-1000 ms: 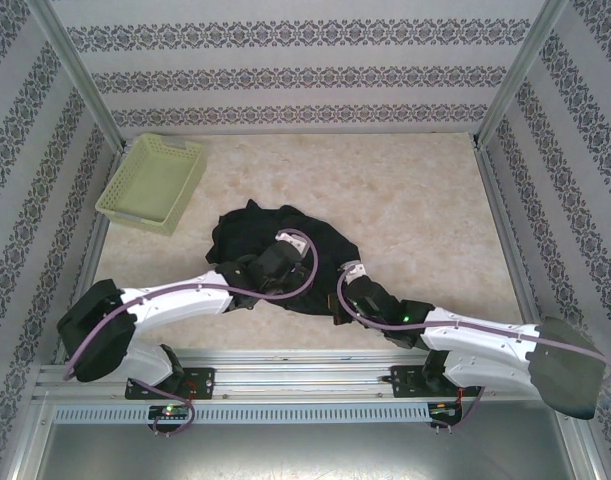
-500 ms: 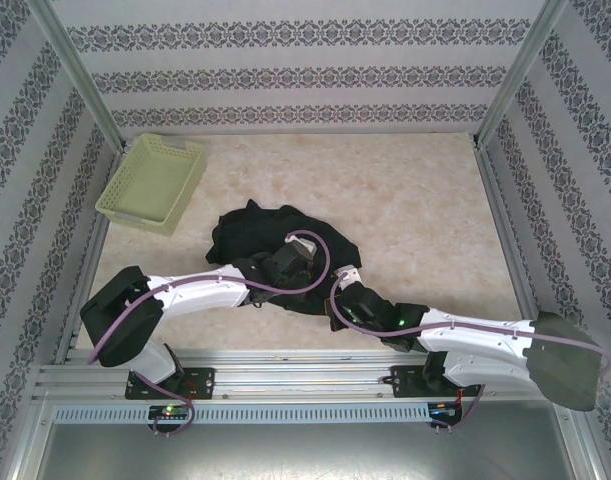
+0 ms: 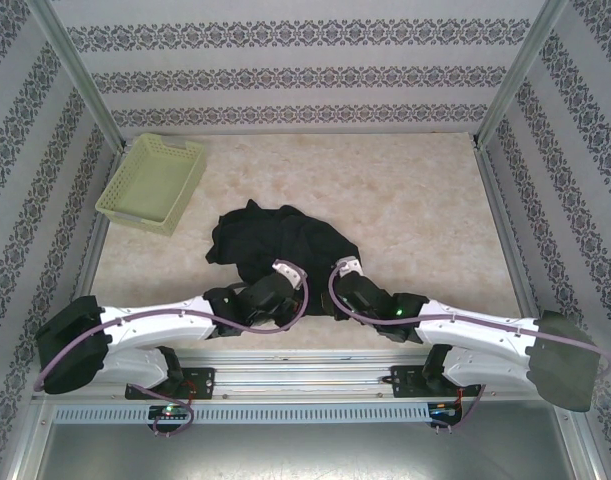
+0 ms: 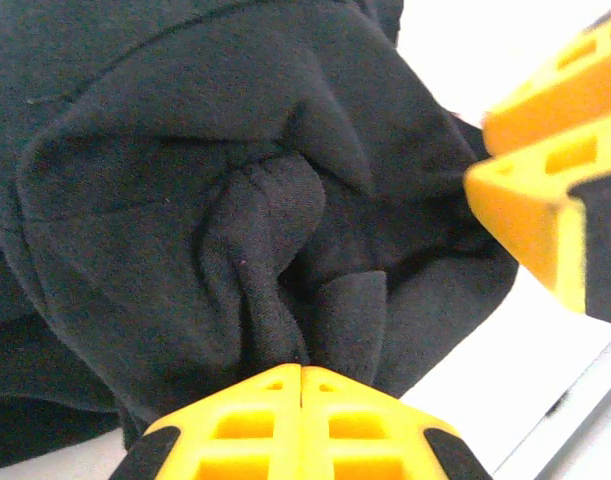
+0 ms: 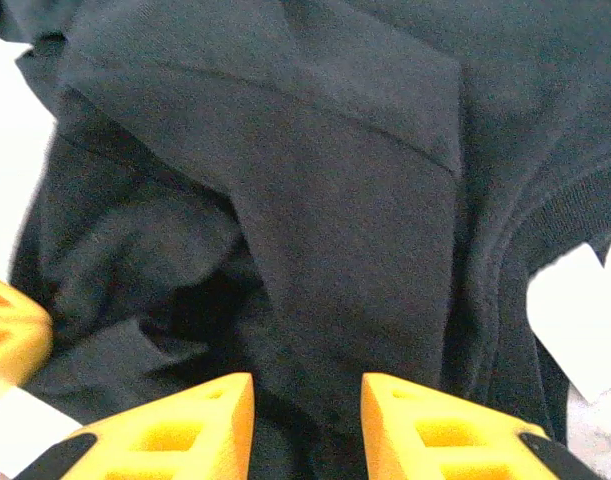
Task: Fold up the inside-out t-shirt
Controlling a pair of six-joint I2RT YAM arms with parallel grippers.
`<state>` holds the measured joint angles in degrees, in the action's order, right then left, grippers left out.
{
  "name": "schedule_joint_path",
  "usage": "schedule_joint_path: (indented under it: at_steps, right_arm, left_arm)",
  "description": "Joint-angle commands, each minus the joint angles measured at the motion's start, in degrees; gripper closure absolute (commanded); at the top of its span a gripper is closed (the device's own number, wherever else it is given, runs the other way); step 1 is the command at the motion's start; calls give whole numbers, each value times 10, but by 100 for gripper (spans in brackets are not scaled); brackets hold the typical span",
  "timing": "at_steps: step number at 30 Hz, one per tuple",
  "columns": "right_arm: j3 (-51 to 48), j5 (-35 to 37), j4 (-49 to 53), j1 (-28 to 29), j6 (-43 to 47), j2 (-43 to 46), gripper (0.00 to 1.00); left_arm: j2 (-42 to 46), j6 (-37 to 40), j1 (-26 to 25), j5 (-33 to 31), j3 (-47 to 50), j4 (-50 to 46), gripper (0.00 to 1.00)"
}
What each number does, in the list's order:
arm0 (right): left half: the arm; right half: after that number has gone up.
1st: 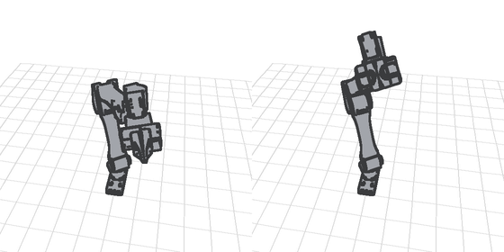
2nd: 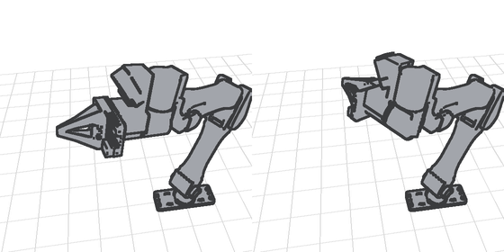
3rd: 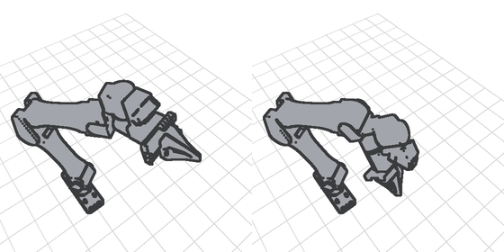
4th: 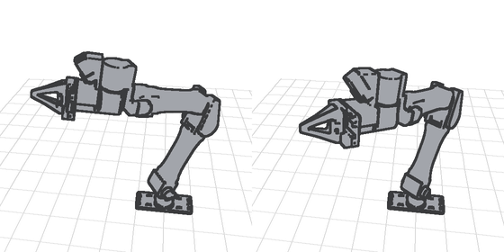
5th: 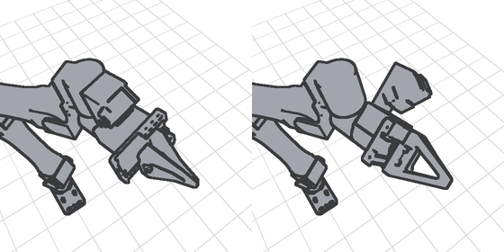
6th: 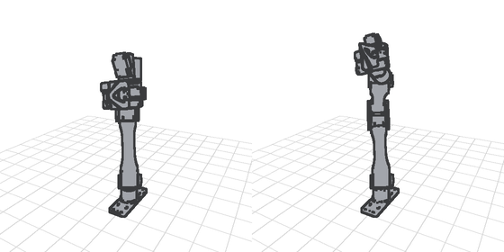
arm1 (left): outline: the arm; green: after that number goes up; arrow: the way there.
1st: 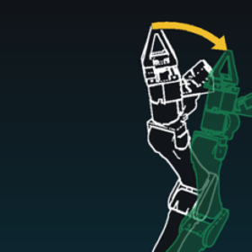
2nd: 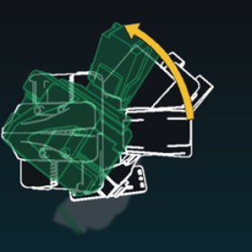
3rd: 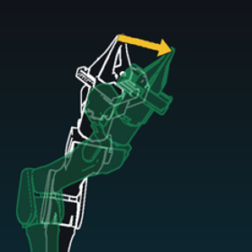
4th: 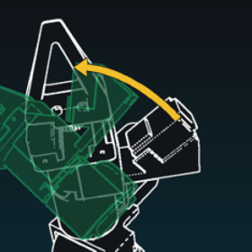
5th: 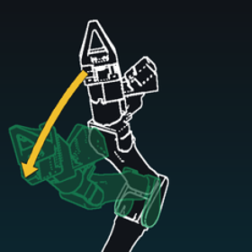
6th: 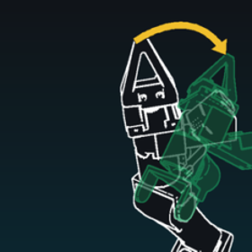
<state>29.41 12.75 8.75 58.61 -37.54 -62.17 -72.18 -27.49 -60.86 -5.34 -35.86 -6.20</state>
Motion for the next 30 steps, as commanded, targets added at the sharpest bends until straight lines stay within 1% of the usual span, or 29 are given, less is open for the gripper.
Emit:
schedule_joint_path:
  at_steps: [1,4,6,9,11,12,14,15,17,19,22,24,26,28,30]
  right_arm:
    - [31,-1,28,-2,18,5,65]
    - [37,-34,5,-2,15,-23,65]
    - [41,-58,-16,-2,10,-58,66]
    - [58,-71,-28,-2,-3,-110,68]
    - [66,-63,-33,-2,-7,-137,69]
    - [72,-49,-26,-3,-11,-151,68]
    - [94,0,18,-15,-29,-182,64]
    - [99,8,23,-22,-30,-193,64]
    - [98,2,2,-36,-23,-205,62]
    - [101,-8,-18,-45,-20,-220,56]
    - [127,-16,-14,-58,-21,-263,56]
    - [143,-19,-11,-61,-20,-290,62]
    - [154,-14,0,-61,-18,-301,79]
    - [146,-12,-4,-61,-15,-278,89]
    - [129,-14,-12,-59,-1,-235,96]
  left_arm:
    - [23,-14,-10,-24,25,37,100]
    - [31,-20,-10,-30,38,46,100]
    - [29,-21,-11,-36,40,46,100]
    - [25,-21,-10,-35,40,49,100]
    - [22,-21,-11,-34,46,58,100]
    - [22,-21,-10,-34,47,60,100]
    - [19,-22,-10,-30,49,61,100]
    - [18,-23,-10,-28,51,62,100]
    - [13,-24,-10,-24,56,70,100]
    - [10,-26,-10,-22,59,75,100]
    - [10,-29,-10,-20,62,81,100]
    - [8,-29,-10,-22,66,85,100]
    - [10,-32,-10,-28,65,81,100]
    - [7,-37,-10,-40,60,69,100]
    - [-3,-42,-9,-53,56,62,100]
